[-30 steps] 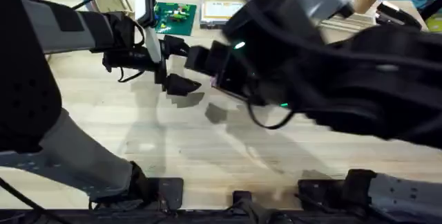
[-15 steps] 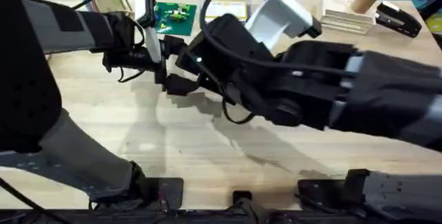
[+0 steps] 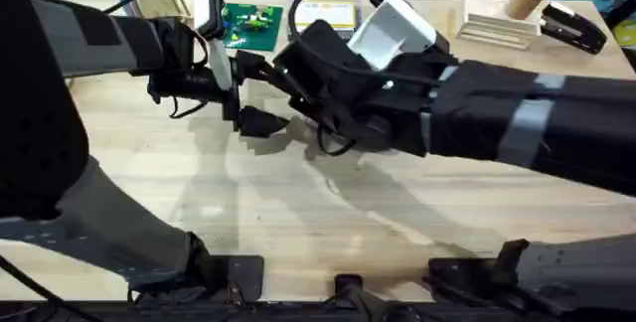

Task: Unzip the bag, pick up the pens from the table one at a time and place them inside, then zip the bag closed.

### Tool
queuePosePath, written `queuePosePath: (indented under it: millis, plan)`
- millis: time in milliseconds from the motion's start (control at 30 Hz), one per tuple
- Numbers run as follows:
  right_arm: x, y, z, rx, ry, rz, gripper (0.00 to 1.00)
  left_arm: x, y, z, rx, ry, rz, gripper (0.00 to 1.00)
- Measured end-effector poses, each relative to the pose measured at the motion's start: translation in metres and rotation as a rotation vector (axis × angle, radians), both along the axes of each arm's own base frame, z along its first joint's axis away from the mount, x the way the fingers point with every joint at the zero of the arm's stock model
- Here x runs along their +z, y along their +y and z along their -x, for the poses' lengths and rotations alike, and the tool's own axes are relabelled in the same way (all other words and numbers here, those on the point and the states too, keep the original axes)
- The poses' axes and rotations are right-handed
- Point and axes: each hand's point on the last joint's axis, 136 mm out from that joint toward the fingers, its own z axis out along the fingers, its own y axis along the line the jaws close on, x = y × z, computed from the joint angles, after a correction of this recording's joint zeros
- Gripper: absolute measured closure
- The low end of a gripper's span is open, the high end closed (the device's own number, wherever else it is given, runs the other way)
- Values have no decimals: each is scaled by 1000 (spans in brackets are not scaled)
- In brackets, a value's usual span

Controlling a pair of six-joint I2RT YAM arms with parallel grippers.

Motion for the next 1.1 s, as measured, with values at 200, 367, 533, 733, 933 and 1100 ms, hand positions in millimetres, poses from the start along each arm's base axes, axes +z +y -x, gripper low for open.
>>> queuePosePath:
  millis: [200,367,533,733,933,1100]
  plan:
    - [-10,3,-9,-17,-1,-8,94,0,0,0,0,0,0,7]
    - [-22,-2,-17,-42,13,8,171,0,0,0,1,1,0,7]
    - [-30,-8,-24,-66,22,17,317,0,0,0,1,2,0,7]
    - [-31,-16,-30,-90,25,18,579,0,0,0,1,2,0,7]
    - [-31,-17,-31,-93,25,17,742,0,0,0,1,2,0,9]
    - [-30,-17,-32,-93,24,15,837,0,0,0,1,2,0,7]
